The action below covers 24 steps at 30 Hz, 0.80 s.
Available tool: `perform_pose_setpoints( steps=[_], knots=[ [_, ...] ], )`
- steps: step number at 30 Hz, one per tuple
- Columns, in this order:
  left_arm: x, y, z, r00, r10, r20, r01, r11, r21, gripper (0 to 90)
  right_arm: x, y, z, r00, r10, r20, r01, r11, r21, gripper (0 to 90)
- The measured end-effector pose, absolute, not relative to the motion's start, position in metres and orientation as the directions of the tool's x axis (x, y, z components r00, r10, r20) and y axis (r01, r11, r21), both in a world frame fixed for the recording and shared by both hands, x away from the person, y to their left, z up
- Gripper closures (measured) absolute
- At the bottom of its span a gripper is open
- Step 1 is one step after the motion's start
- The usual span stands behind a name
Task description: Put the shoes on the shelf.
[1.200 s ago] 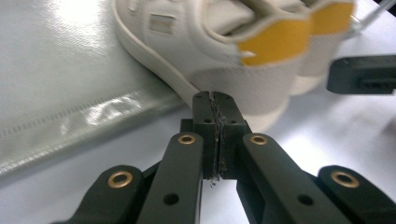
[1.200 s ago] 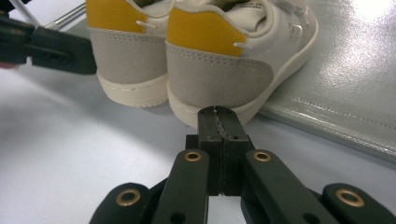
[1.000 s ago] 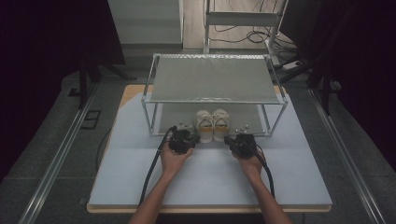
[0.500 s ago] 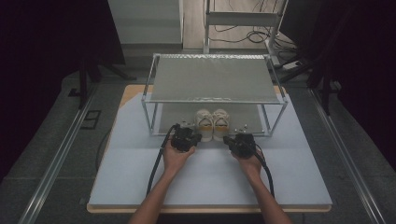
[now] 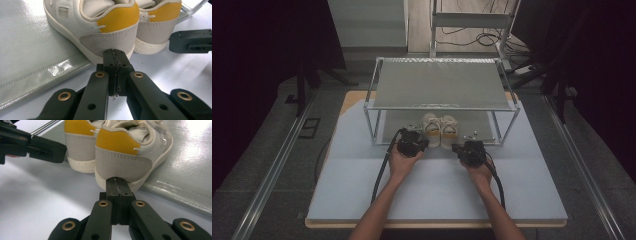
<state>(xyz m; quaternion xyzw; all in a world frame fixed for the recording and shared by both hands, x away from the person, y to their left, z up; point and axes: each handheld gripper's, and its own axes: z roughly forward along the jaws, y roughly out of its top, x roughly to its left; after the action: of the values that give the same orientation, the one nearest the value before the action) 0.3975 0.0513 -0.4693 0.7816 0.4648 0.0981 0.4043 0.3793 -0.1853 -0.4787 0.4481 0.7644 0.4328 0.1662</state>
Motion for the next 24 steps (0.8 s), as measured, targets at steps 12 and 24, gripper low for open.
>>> perform_pose_setpoints(
  steps=[12,24],
  knots=[
    [0.401,0.047,-0.469,0.551,0.801,-0.233,0.653,-0.24,0.718,88.0,0.392,-0.186,-0.479,-0.514,0.85,0.116,0.535,0.212,0.818,89.8],
    [0.402,0.047,-0.47,0.55,0.8,-0.24,0.655,-0.234,0.719,88.7,0.405,-0.182,-0.486,-0.491,0.863,0.122,0.547,0.196,0.814,89.7]
  ],
)
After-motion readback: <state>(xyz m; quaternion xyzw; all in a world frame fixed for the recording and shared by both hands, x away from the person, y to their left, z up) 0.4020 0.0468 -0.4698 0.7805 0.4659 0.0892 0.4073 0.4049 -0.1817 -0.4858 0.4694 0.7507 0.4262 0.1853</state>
